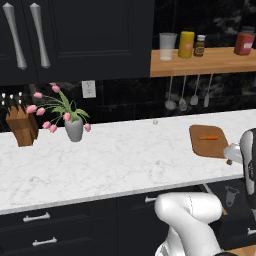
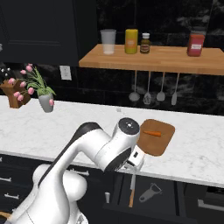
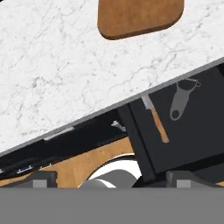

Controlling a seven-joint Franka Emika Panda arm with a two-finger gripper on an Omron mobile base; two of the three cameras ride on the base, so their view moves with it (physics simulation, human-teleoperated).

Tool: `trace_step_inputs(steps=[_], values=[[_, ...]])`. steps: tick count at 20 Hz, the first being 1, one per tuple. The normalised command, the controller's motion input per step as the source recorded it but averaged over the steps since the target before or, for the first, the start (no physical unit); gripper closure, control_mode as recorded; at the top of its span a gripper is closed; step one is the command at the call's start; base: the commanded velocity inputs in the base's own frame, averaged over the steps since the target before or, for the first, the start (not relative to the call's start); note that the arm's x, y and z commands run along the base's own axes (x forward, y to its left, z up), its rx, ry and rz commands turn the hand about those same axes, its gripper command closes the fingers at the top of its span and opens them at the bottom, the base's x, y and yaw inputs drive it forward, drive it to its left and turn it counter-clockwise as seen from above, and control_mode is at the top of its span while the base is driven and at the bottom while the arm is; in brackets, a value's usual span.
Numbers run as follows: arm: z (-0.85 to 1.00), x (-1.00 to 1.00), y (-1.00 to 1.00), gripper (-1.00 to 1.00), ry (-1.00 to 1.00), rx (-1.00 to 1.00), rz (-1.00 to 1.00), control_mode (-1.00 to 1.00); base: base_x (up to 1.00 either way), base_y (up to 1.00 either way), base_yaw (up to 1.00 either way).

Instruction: Place the appropriate cutting tool for cutting the carrot skin on the cutting board.

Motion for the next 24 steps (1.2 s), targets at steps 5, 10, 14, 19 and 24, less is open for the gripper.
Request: trace_step_inputs(steps=[5, 10, 14, 19, 24], values=[[-0.5, -0.09, -0.8, -1.0, 0.19, 0.01, -0.06, -1.0, 0.0, 0.0, 0.0], [-0.66, 0.0, -0.5, -1.0, 0.15, 0.0, 0.0, -1.0, 0.0, 0.0, 0.0], [-0.69, 0.0, -0.08, -1.0, 0.1, 0.0, 0.0, -1.0, 0.0, 0.0, 0.0], [-0.63, 0.14, 0.0, -1.0, 0.08, 0.0, 0.02, -1.0, 0.0, 0.0, 0.0], [-0.57, 0.17, -0.01, -1.0, 0.12, 0.0, 0.1, -1.0, 0.0, 0.0, 0.0]])
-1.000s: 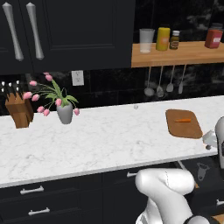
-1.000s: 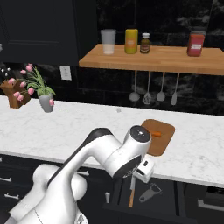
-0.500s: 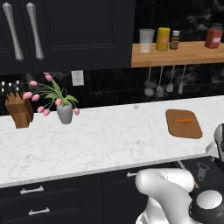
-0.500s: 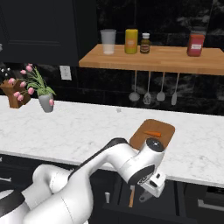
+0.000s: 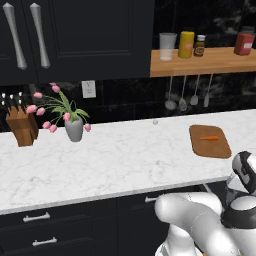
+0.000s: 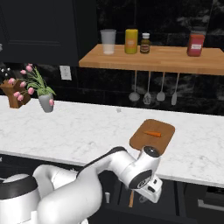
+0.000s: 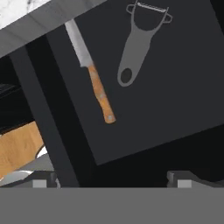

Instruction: Place the appropriate cutting tool for cutting the carrot skin on the cutting board.

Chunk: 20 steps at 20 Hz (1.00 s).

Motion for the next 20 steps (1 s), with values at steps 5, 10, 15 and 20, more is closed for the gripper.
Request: trace_step_inputs(steps=[5, 10, 15, 20], values=[[-0.59, 0.02, 0.0, -1.0, 0.15, 0.0, 0.13, -1.0, 0.0, 0.0, 0.0], [-0.5, 0.0, 0.0, -1.0, 0.11, 0.0, 0.13, -1.0, 0.0, 0.0, 0.0], [-0.37, -0.19, 0.0, -1.0, 0.06, 0.0, 0.12, -1.0, 0.0, 0.0, 0.0], [-0.02, -0.62, 0.02, -1.0, 0.12, 0.0, 0.05, -1.0, 0.0, 0.0, 0.0]])
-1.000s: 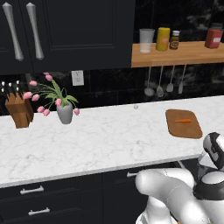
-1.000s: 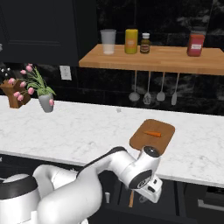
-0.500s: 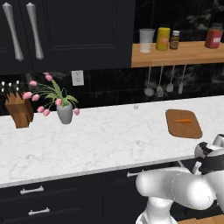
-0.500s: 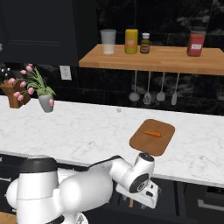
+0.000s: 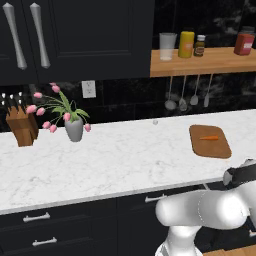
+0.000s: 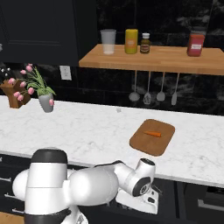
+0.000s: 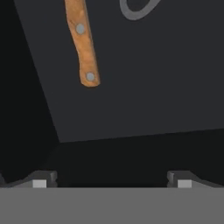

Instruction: Place the appropriate cutting tool for cutting the carrot skin on the cutting board.

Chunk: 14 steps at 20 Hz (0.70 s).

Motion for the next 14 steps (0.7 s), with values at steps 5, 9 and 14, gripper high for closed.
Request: trace_step_inputs(steps=[5, 9, 14], values=[[0.0, -0.79, 0.11, -1.0, 0.2, 0.0, 0.01, -1.0, 0.0, 0.0, 0.0], [0.0, -0.84, 0.13, -1.0, 0.23, 0.0, 0.0, -1.0, 0.0, 0.0, 0.0], [0.12, -0.45, -0.04, -1.0, 0.07, 0.0, 0.0, -1.0, 0.0, 0.0, 0.0]])
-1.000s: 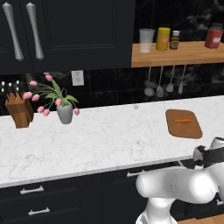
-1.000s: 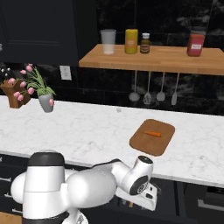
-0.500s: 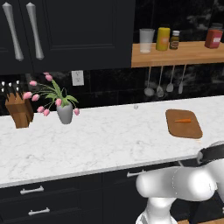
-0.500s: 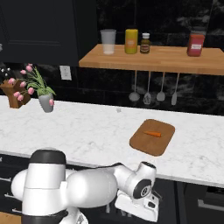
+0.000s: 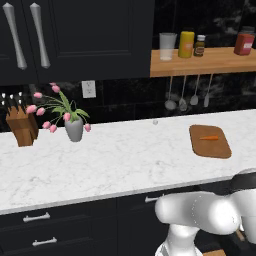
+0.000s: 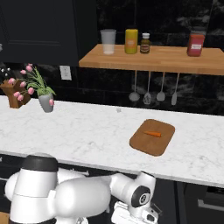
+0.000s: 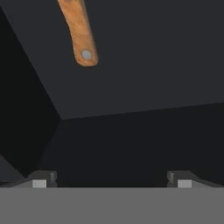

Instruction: Place the appropriate cutting tool for cutting the carrot skin on the cutting board.

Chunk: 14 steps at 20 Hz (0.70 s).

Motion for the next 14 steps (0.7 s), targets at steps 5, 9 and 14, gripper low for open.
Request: trace_step_inputs(steps=[5, 9, 14], values=[[0.26, 0.15, -0.27, -1.0, -0.07, 0.0, -0.05, -1.0, 0.0, 0.0, 0.0], [0.1, 0.41, -0.26, -1.0, -0.08, 0.0, -0.15, -1.0, 0.0, 0.0, 0.0], [0.0, 0.5, -0.25, -1.0, -0.05, 0.0, -0.16, -1.0, 0.0, 0.0, 0.0]])
